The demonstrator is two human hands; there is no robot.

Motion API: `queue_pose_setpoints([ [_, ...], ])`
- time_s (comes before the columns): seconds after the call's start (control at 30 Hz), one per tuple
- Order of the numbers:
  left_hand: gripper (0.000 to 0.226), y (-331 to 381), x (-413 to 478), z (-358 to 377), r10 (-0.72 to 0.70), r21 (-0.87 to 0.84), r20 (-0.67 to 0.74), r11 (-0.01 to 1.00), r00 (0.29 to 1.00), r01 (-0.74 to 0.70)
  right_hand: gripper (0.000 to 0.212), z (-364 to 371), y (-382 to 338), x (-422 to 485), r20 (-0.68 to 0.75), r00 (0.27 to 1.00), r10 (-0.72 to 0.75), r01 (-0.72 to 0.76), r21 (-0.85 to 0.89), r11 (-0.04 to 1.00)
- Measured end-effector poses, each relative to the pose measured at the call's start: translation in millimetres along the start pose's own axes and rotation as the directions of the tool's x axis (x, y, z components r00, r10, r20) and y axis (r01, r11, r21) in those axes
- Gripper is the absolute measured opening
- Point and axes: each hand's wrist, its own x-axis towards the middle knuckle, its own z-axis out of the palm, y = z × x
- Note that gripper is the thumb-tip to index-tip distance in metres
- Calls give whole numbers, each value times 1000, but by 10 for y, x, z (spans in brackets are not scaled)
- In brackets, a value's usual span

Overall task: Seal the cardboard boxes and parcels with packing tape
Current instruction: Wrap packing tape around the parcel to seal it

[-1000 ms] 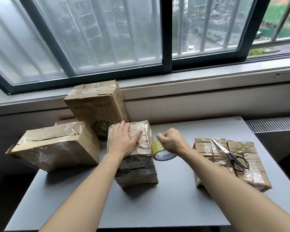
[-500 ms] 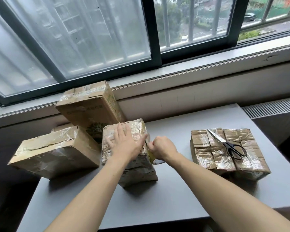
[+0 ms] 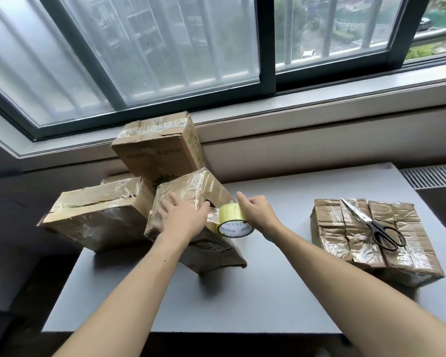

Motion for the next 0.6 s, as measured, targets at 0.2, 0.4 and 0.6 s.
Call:
queue_pose_setpoints([
  [0.2,104,-212,102,-158,-69,-19,79,997,995,70,45,268,-132,33,32,997,74,-81,309,948],
  [0.4,96,-128,276,-73,-2,-63,70,998,998,7,38,214,-391,-41,12,996,88,-83,465,882],
  [0.6,75,7,453,-21,135,-137,101,983,986,-121,37,152,-483,-39,-12,996,91,-72,520,851],
])
